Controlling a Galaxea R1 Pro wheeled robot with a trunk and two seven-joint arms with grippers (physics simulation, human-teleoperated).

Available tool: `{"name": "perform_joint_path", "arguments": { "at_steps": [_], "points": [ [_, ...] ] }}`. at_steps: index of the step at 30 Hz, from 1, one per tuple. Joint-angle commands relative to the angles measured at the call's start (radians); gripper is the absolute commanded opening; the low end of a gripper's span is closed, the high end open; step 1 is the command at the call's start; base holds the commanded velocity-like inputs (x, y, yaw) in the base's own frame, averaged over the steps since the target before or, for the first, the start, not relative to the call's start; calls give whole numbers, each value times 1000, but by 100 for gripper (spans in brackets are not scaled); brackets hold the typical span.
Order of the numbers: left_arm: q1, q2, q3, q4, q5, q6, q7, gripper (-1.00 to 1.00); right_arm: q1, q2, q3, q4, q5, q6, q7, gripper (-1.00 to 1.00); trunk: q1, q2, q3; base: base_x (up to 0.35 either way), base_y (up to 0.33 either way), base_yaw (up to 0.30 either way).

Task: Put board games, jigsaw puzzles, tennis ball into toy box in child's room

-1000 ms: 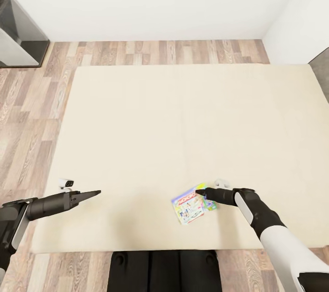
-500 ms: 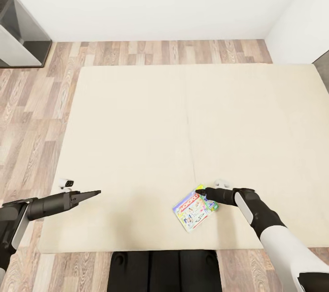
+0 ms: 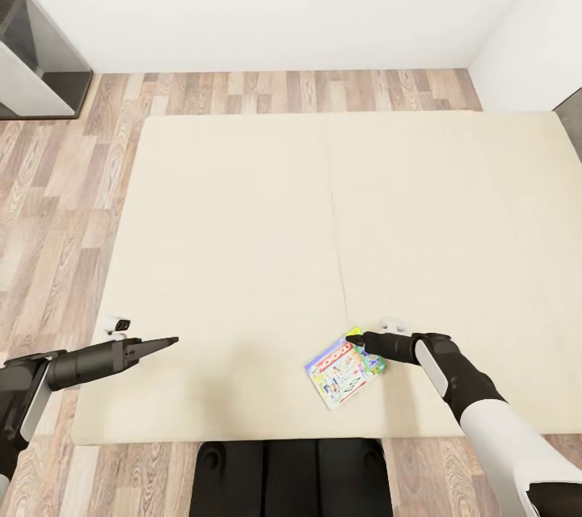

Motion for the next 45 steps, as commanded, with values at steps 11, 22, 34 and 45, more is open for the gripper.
{"name": "perform_joint_path", "arguments": {
  "at_steps": [11,22,34,45],
  "points": [
    [0,0,0,1,-1,11,-4,100,0,-1,3,-1,-4,4,1,100,1,-2,-1,-1,0,0],
    [0,0,0,1,-1,11,-4,100,0,-1,3,-1,-4,4,1,100,1,-2,-1,0,52,0],
    [0,0,0,1,-1,11,-4,100,0,-1,4,-1,-4,4,0,100,1,-2,-1,0,183,0],
    [0,0,0,1,-1,11,-4,100,0,-1,4,-1,-4,4,1,100,1,-2,-1,0,201,0]
  ]
}}
